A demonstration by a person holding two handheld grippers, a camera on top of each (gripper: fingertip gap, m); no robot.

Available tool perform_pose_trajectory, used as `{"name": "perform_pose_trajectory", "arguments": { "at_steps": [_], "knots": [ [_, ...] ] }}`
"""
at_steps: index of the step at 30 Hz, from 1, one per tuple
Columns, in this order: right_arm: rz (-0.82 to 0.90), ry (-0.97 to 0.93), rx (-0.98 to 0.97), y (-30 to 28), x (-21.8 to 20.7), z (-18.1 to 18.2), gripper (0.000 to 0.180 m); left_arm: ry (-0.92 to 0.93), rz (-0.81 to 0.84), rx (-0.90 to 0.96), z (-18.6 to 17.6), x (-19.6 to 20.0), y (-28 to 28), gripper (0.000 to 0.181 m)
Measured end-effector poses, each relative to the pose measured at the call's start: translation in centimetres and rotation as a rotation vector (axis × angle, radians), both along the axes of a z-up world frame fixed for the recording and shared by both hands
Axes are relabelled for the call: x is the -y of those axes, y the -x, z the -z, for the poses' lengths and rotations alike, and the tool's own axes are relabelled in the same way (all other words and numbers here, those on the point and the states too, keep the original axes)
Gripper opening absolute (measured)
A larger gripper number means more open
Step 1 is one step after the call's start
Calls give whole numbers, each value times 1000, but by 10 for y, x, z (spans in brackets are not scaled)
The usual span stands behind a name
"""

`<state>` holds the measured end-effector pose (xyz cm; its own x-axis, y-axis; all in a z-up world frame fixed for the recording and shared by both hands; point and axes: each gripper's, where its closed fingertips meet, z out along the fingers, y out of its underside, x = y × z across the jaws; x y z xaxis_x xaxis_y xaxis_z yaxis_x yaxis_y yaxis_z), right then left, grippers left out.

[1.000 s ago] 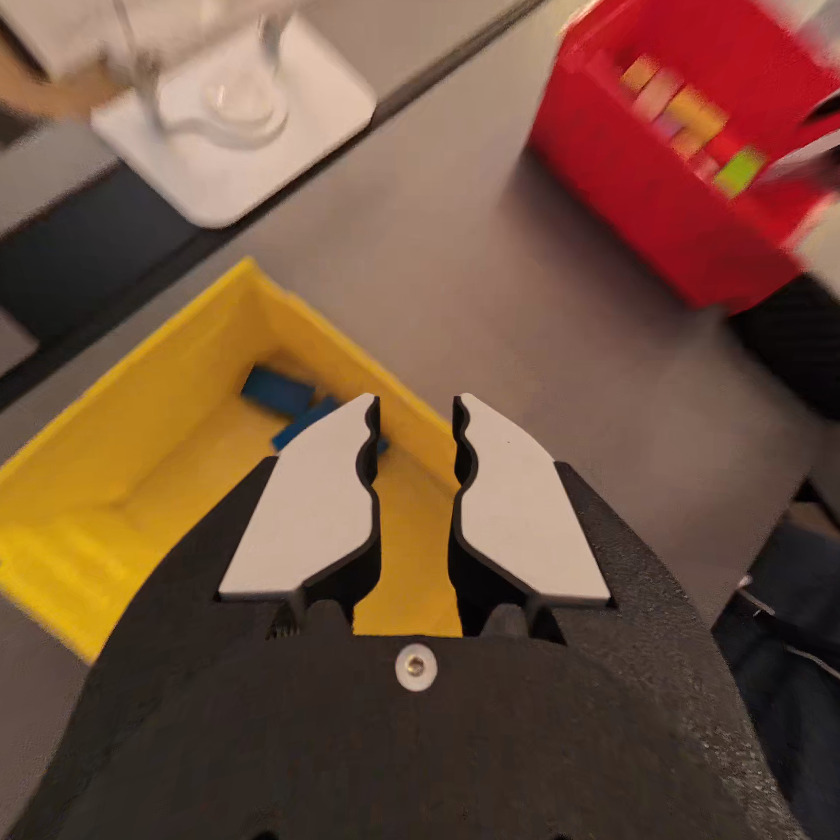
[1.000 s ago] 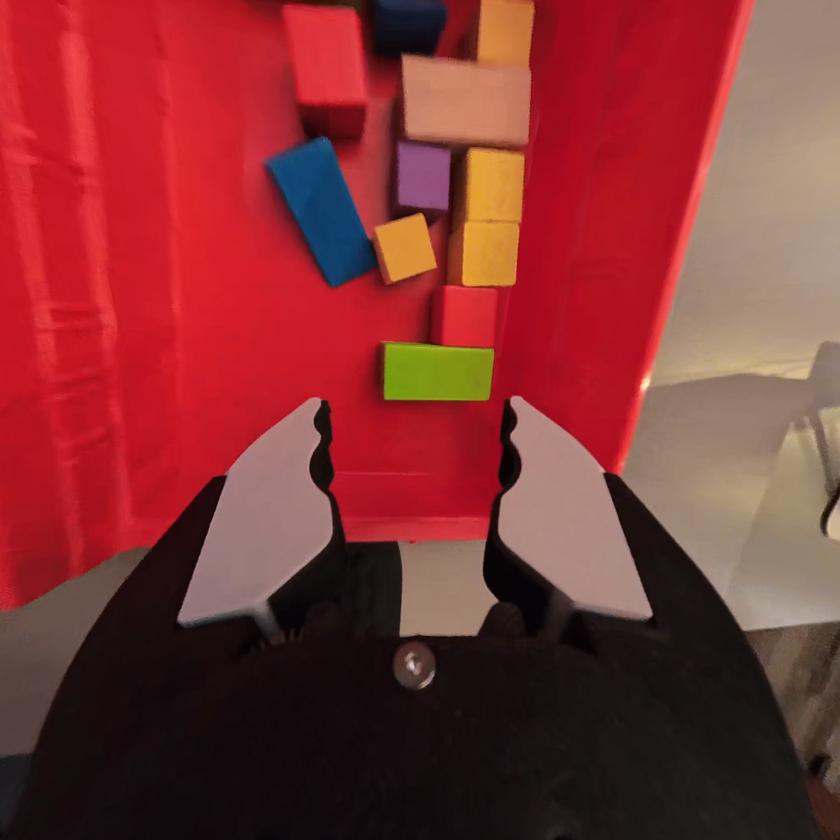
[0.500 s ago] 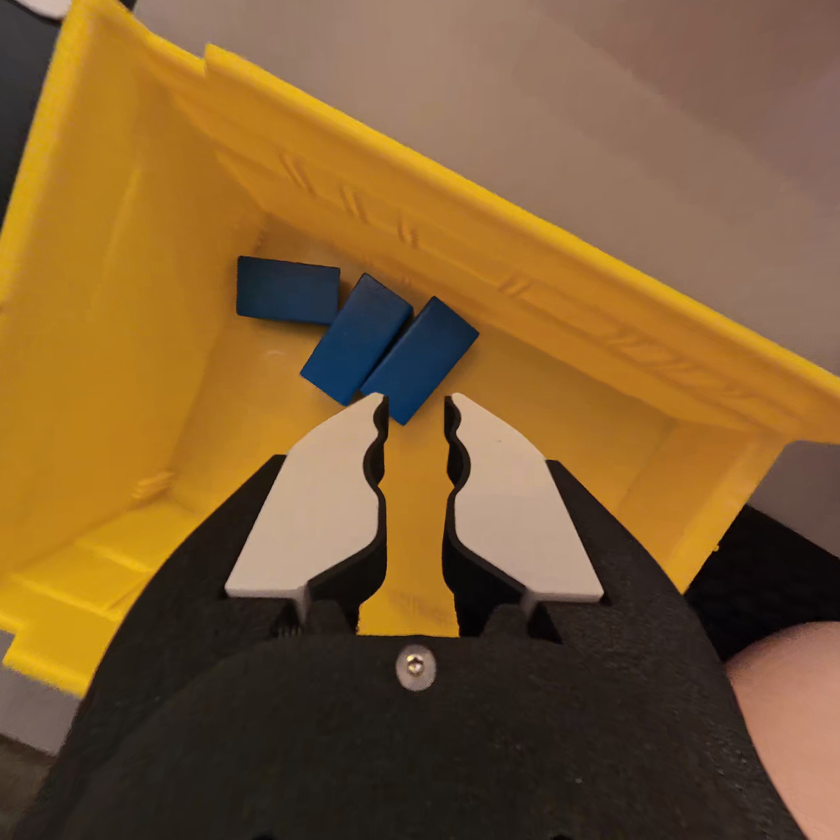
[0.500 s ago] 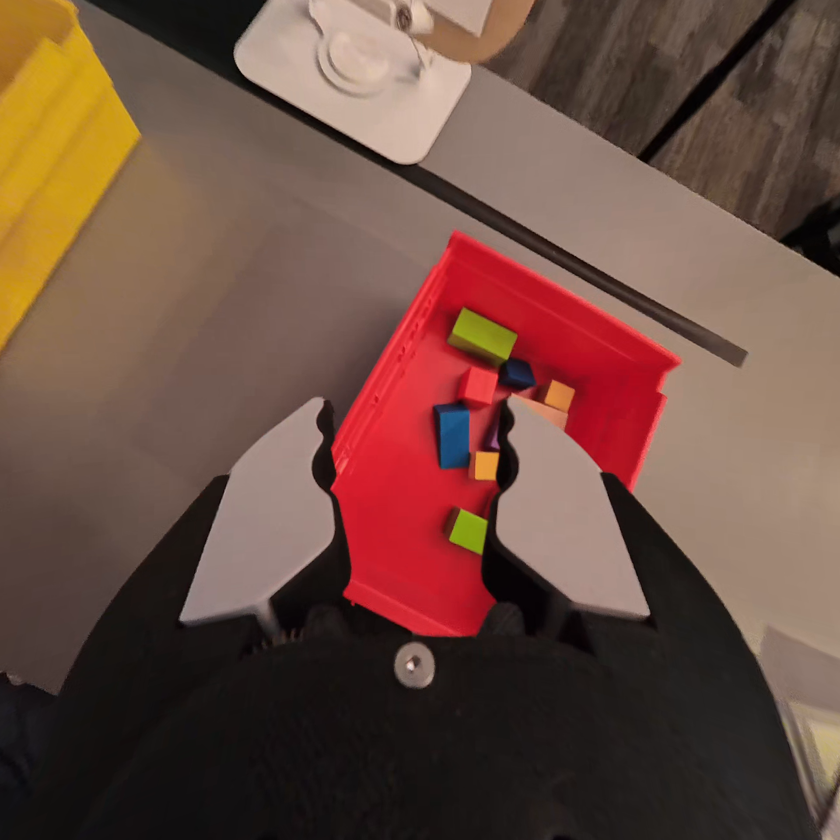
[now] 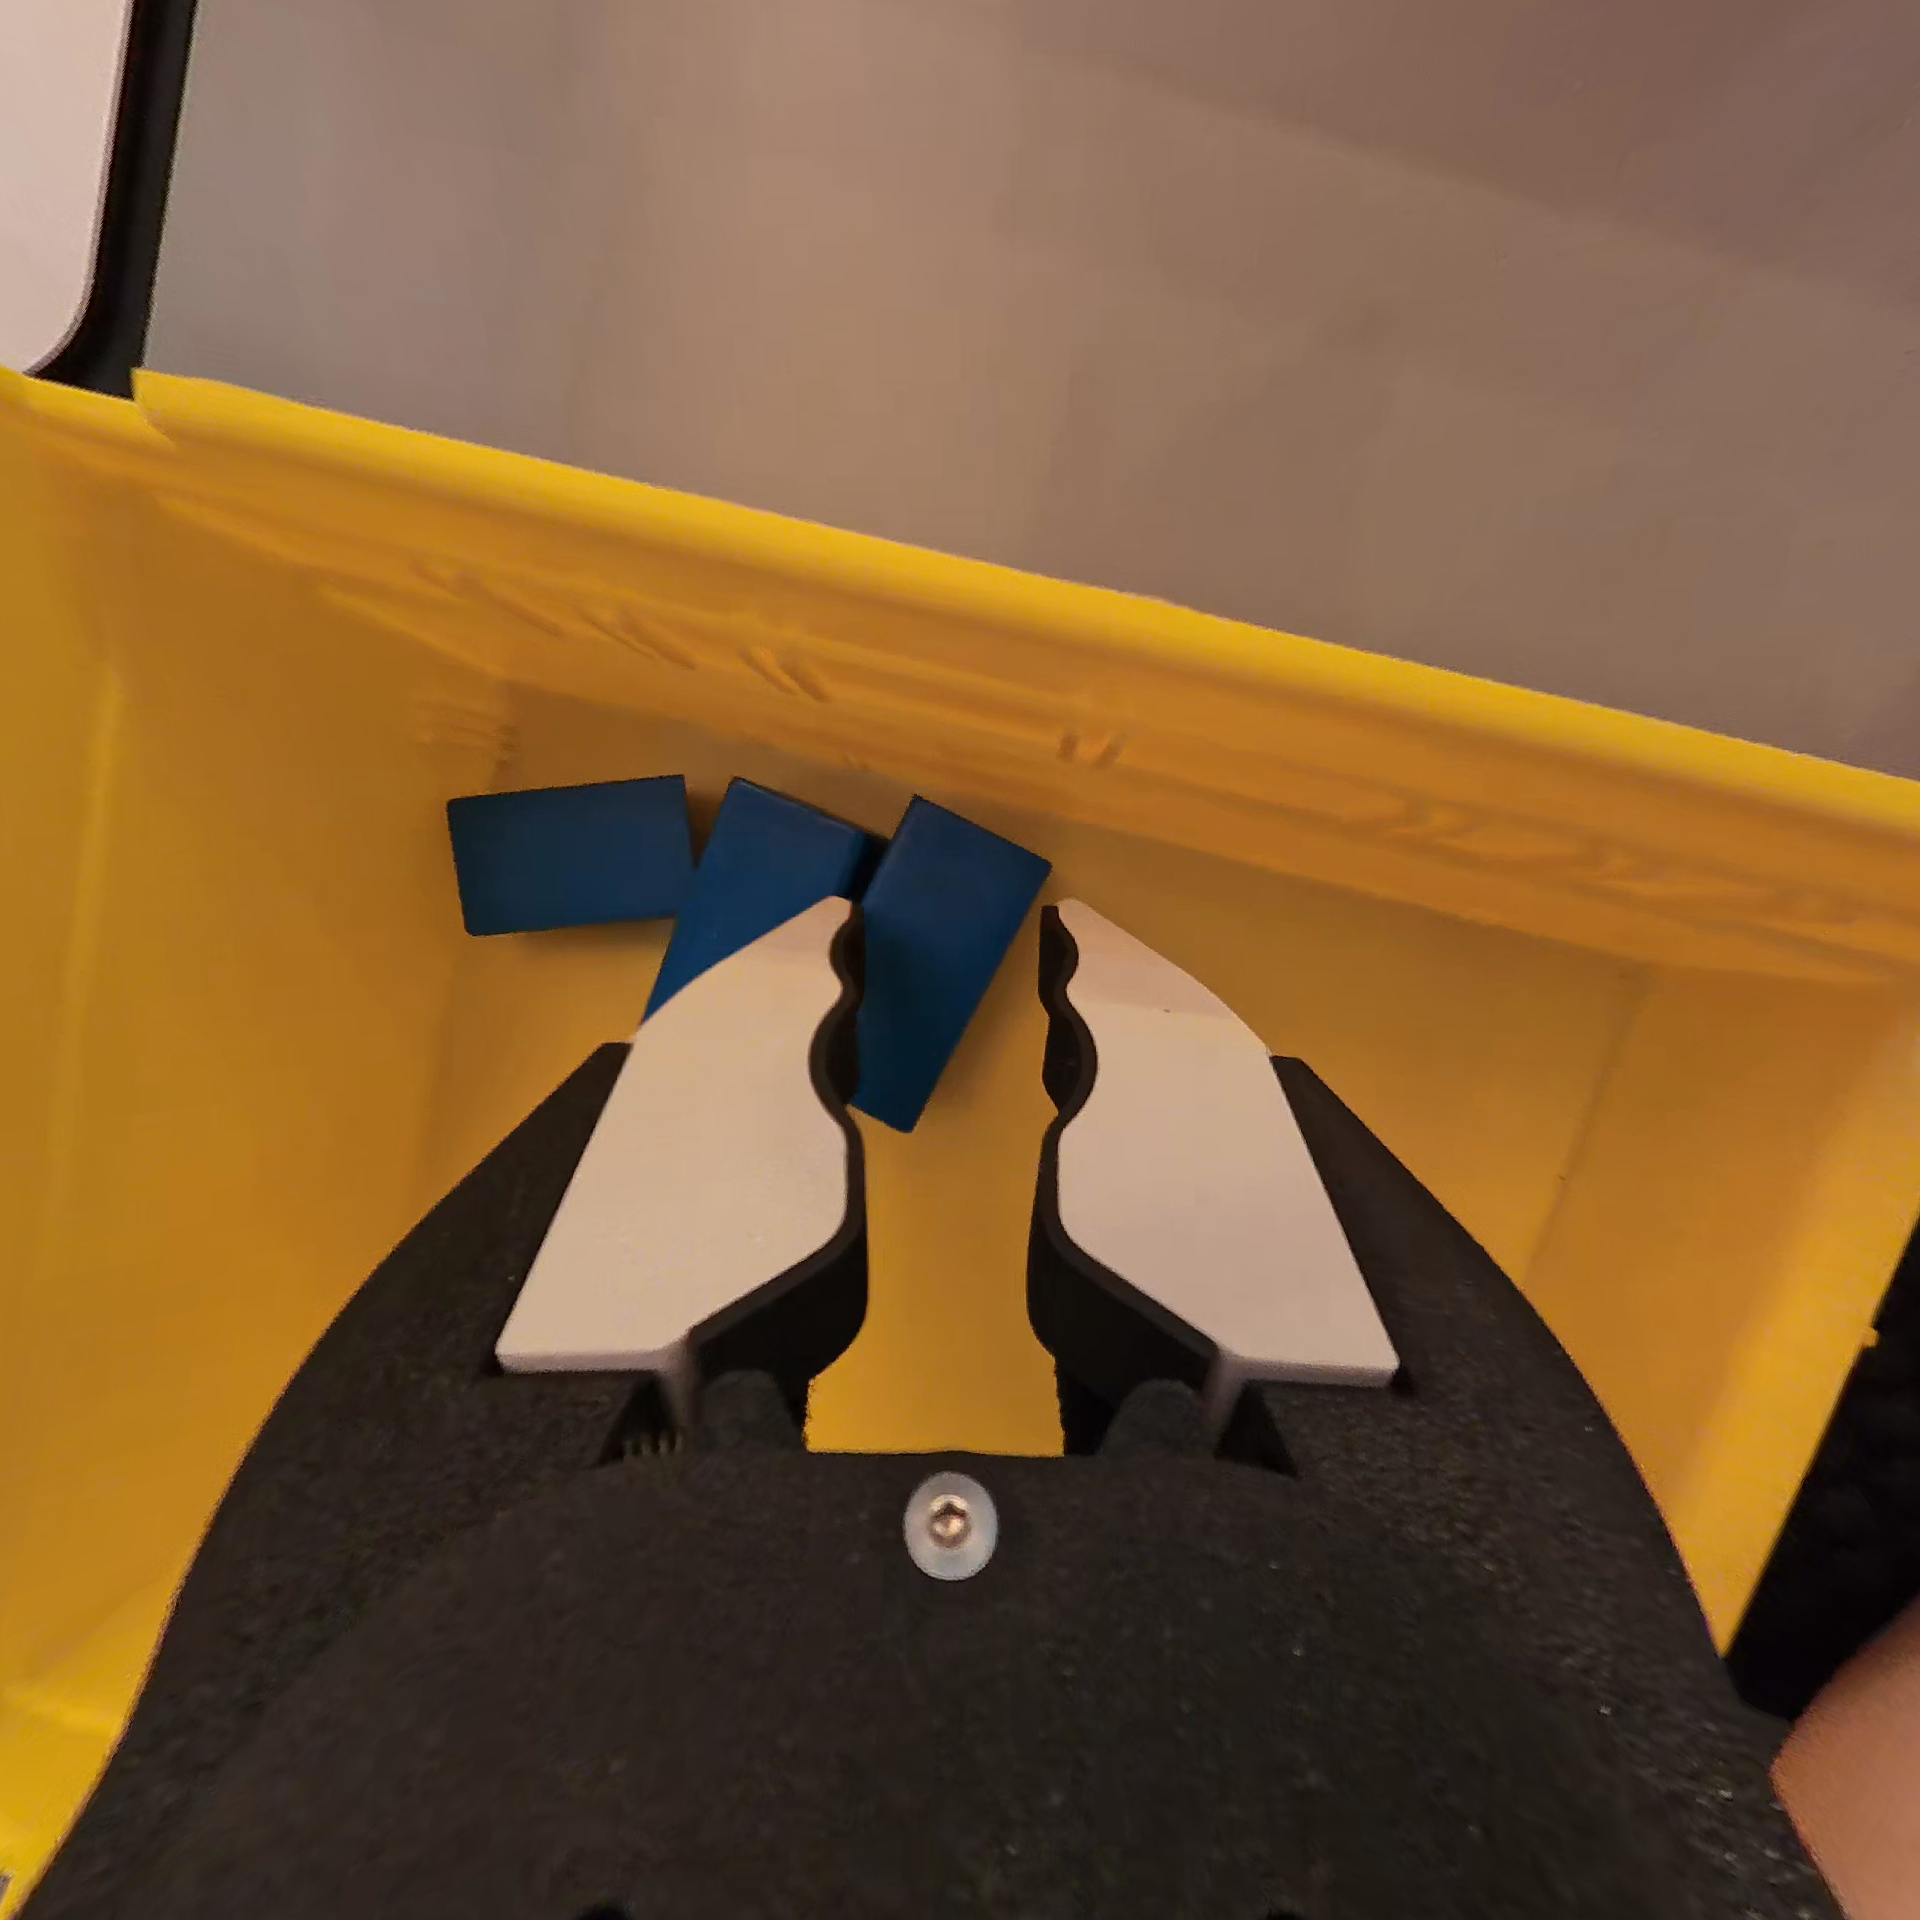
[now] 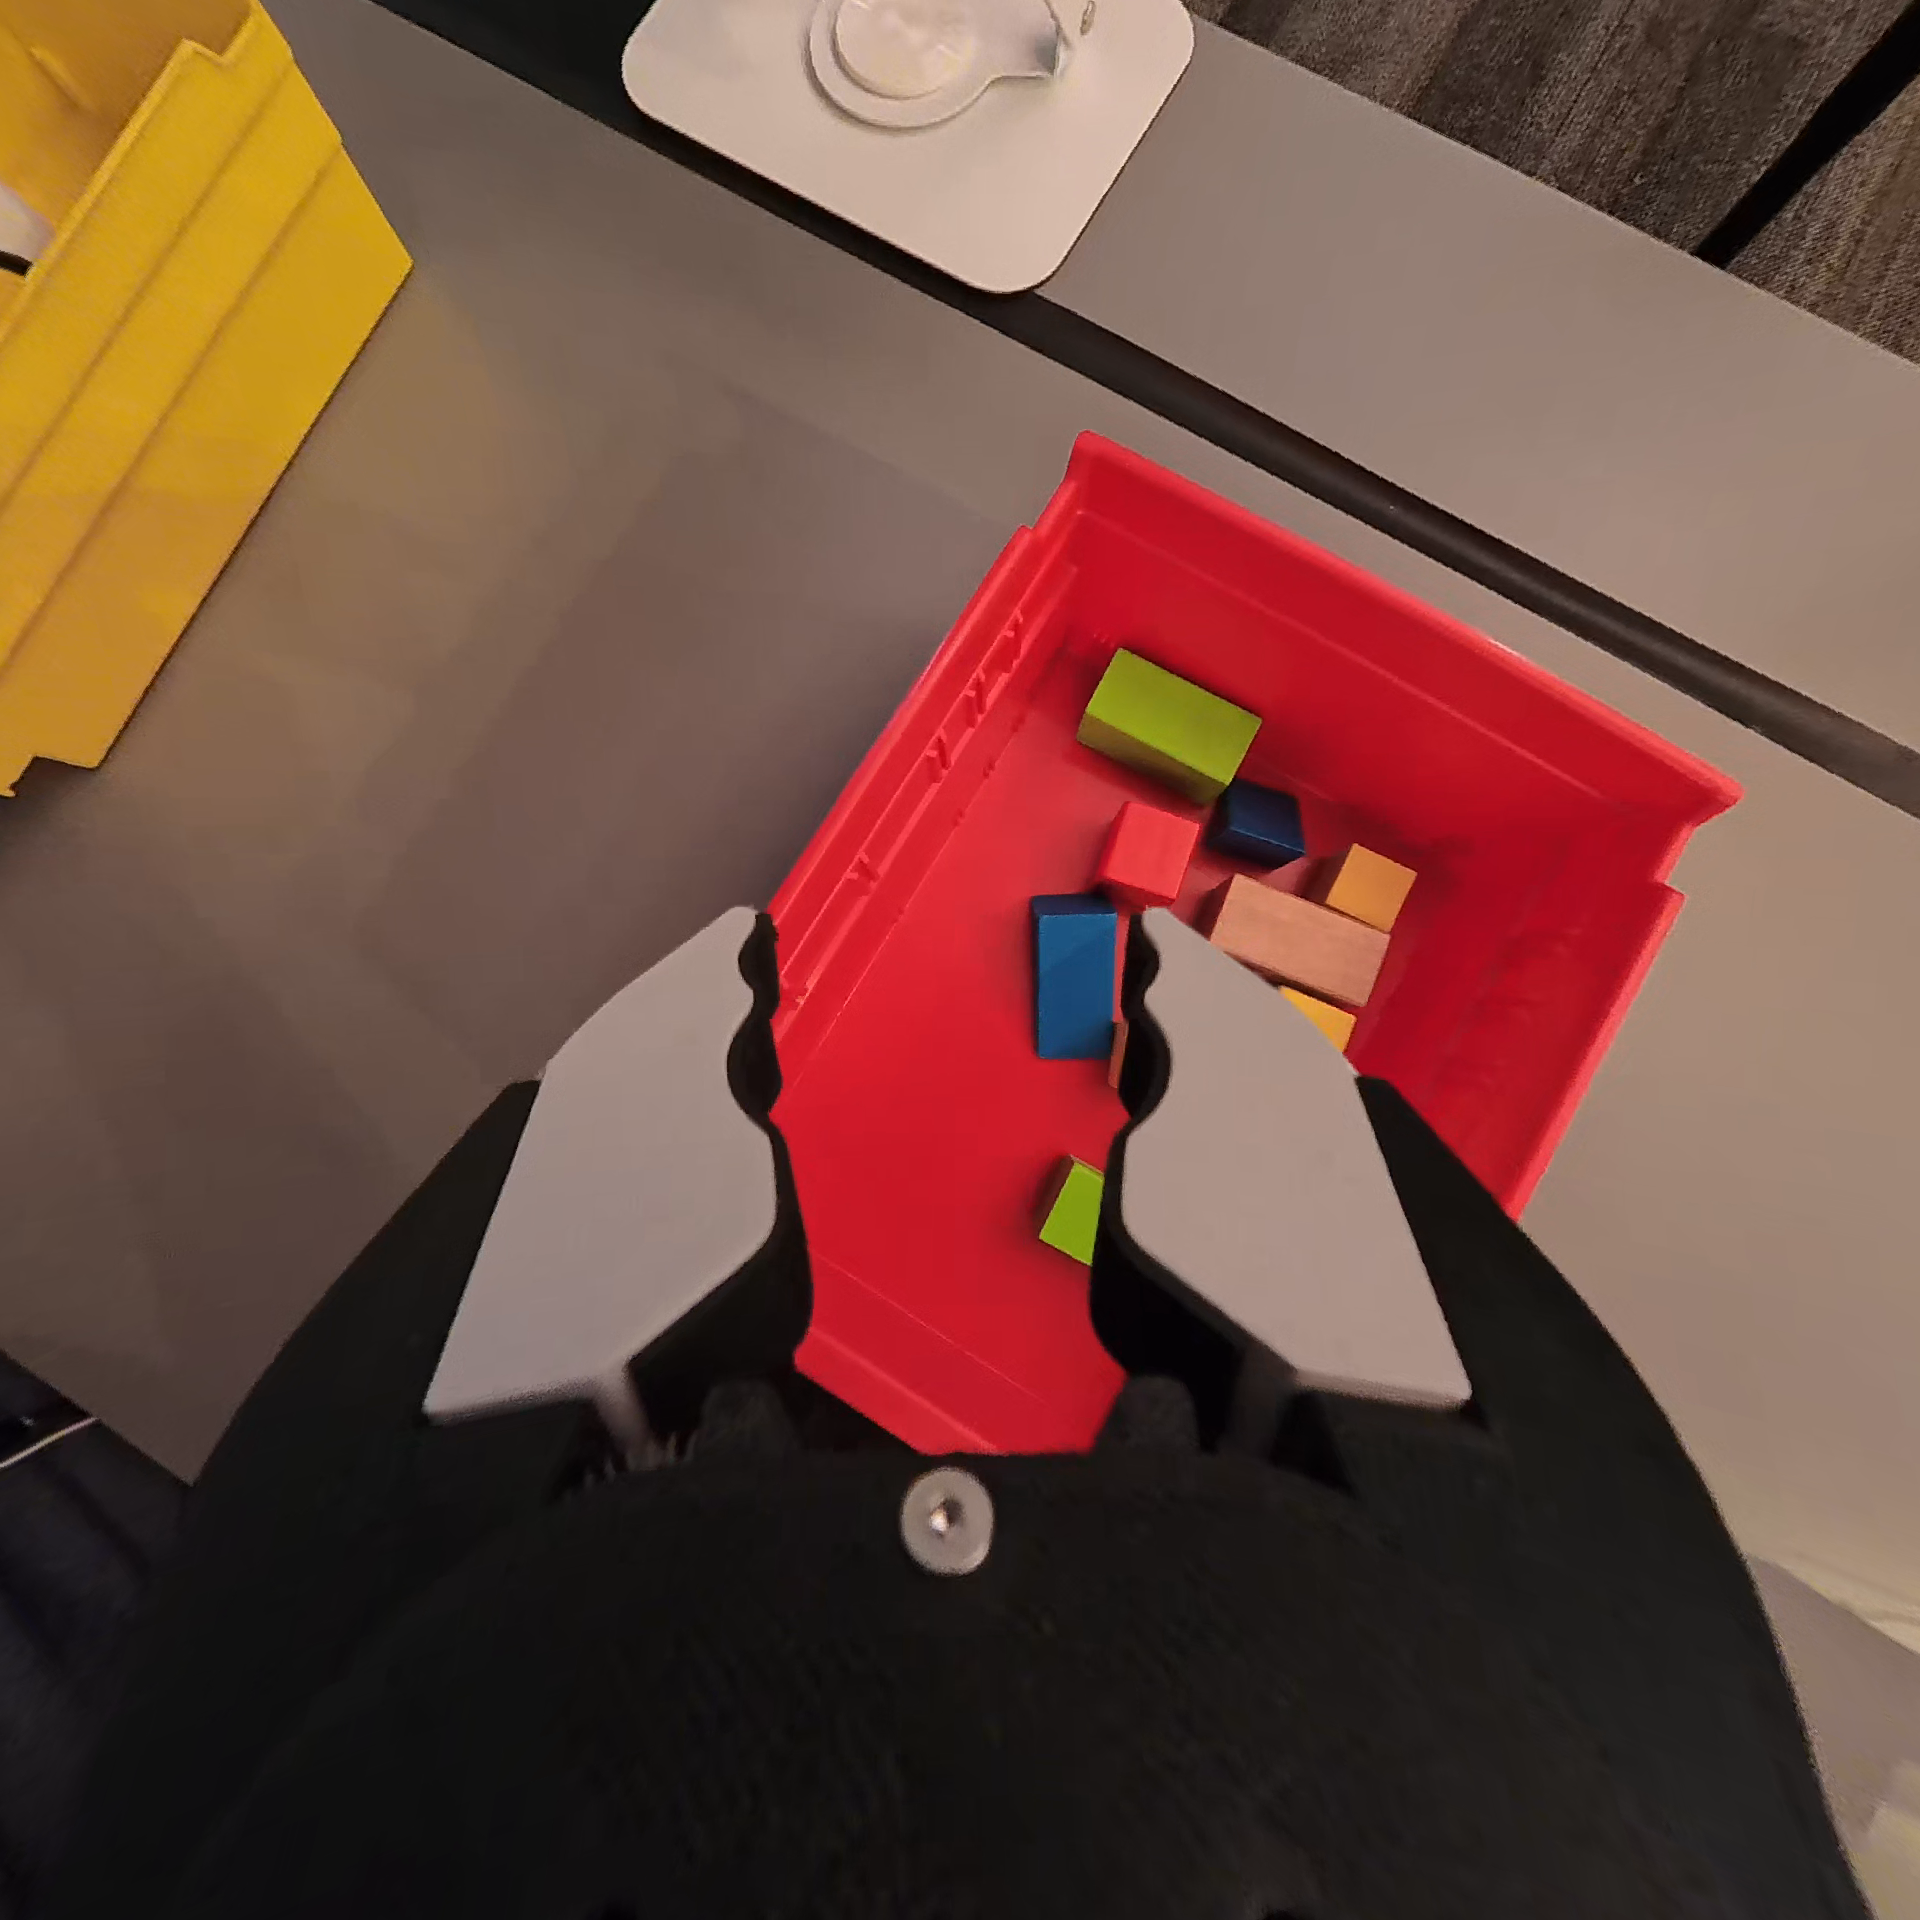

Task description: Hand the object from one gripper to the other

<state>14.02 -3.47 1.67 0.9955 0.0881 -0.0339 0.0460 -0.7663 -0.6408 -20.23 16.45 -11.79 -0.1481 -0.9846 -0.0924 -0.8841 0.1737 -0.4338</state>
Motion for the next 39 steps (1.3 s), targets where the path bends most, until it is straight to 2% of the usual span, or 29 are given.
{"name": "perform_pose_trajectory", "arguments": {
  "at_steps": [21,28,39],
  "knots": [
    [-26,65,4,4,6,13,62,16,13,-46,8,3,13,29],
    [-33,77,10,4,6,15,62,29,-9,-55,12,0,12,40],
    [-35,91,12,3,7,18,62,46,-2,-125,27,0,22,34]
  ]
}}
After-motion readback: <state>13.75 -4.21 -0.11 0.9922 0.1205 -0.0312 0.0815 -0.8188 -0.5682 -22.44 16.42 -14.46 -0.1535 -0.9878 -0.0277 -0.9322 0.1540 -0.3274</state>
